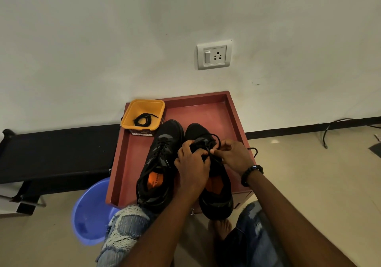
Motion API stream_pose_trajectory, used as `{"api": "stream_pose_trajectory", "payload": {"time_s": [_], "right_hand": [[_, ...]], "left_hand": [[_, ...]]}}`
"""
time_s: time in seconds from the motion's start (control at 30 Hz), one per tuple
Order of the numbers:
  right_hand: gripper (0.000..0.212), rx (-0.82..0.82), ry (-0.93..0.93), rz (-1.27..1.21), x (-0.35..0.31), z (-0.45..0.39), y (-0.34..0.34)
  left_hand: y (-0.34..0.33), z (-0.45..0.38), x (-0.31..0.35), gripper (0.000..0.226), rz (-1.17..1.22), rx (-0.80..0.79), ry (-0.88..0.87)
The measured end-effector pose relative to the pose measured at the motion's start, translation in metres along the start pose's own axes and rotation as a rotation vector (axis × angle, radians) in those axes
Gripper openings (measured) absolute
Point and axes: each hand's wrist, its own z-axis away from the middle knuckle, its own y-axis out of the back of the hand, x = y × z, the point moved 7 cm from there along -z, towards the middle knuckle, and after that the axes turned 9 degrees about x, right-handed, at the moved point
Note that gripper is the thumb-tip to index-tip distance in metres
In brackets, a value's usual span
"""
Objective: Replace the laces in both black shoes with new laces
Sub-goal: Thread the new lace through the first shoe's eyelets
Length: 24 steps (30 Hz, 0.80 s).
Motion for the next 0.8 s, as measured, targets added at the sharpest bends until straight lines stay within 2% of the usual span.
{"api": "stream_pose_trajectory", "payload": {"time_s": [0.13,0.2,0.33,0.5,0.53,0.63,0.73,0.8], "right_hand": [[0.012,-0.133,-0.021,-0.02,-0.001,0.001,-0.001],[0.015,-0.161,0.061,0.017,-0.01,0.001,-0.001],[0.017,-0.077,0.22,0.012,-0.047,0.005,-0.003],[0.004,-0.023,0.339,-0.001,-0.077,0.004,0.001],[0.003,-0.01,0.352,0.007,-0.079,0.004,0.005],[0.007,-0.03,0.334,0.038,-0.066,0.004,0.012],[0.005,-0.05,0.301,0.13,-0.043,0.006,0.013],[0.018,-0.108,0.315,0.172,-0.032,0.013,0.007]], "left_hand": [[0.001,0.001,-0.001,0.026,0.017,0.016,-0.013],[0.003,-0.001,0.001,0.024,0.002,0.027,-0.044],[0.003,-0.002,0.006,0.021,-0.079,0.1,-0.1],[0.011,0.006,0.001,0.013,-0.13,0.286,-0.077],[0.012,0.007,0.001,0.012,-0.121,0.285,-0.078],[0.003,0.007,0.0,0.02,0.002,0.135,-0.081],[0.004,0.004,0.002,0.024,0.066,0.11,-0.099],[0.006,0.002,0.001,0.025,0.096,0.087,-0.057]]}}
